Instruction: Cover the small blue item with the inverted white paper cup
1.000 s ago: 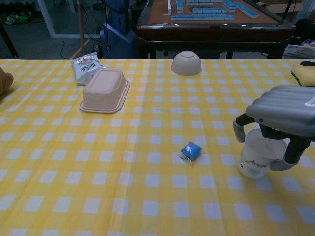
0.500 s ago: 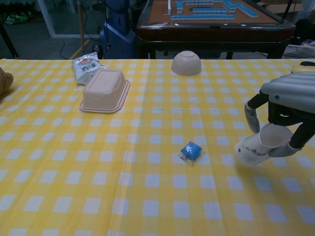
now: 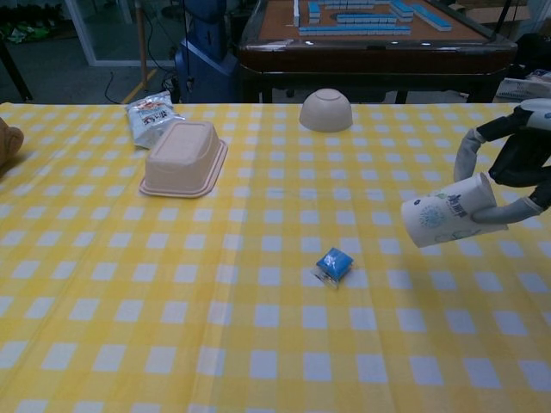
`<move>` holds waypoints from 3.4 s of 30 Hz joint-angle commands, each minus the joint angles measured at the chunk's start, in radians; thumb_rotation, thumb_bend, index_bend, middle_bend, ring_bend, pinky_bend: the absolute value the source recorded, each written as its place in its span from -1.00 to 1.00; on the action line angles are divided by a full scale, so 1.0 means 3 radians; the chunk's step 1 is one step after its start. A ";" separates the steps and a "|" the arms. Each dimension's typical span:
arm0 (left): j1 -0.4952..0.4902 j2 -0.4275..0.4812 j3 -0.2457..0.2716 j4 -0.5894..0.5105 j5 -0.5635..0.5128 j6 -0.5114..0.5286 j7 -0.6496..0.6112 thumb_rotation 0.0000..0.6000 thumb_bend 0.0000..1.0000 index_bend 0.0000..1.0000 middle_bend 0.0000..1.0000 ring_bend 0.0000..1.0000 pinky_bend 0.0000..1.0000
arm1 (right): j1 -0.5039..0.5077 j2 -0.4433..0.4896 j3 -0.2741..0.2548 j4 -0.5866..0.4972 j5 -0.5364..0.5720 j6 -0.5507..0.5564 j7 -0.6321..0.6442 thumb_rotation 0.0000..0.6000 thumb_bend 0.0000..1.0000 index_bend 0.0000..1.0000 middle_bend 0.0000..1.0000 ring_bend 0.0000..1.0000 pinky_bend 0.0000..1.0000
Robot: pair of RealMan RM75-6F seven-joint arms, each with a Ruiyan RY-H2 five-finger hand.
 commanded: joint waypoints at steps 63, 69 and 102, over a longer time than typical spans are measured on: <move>0.0051 0.0127 -0.0027 -0.0009 -0.0004 0.0077 -0.0302 1.00 -0.66 0.06 -0.04 -0.24 0.02 | 0.0846 -0.0290 0.0177 -0.1194 0.2589 -0.0035 -0.5108 1.00 -0.89 -0.48 1.00 1.00 1.00; 0.0059 0.0138 -0.0026 -0.0015 0.0010 0.0093 -0.0325 1.00 -0.66 0.06 -0.04 -0.24 0.02 | 0.0939 -0.0393 0.0142 -0.1117 0.2723 0.0043 -0.5199 1.00 -0.89 -0.44 1.00 1.00 1.00; 0.0081 0.0174 -0.0047 -0.0004 0.0001 0.0125 -0.0417 1.00 -0.66 0.06 -0.04 -0.24 0.02 | 0.1109 -0.0573 0.0097 -0.0728 0.2623 -0.0114 -0.4602 1.00 -0.76 0.10 1.00 1.00 1.00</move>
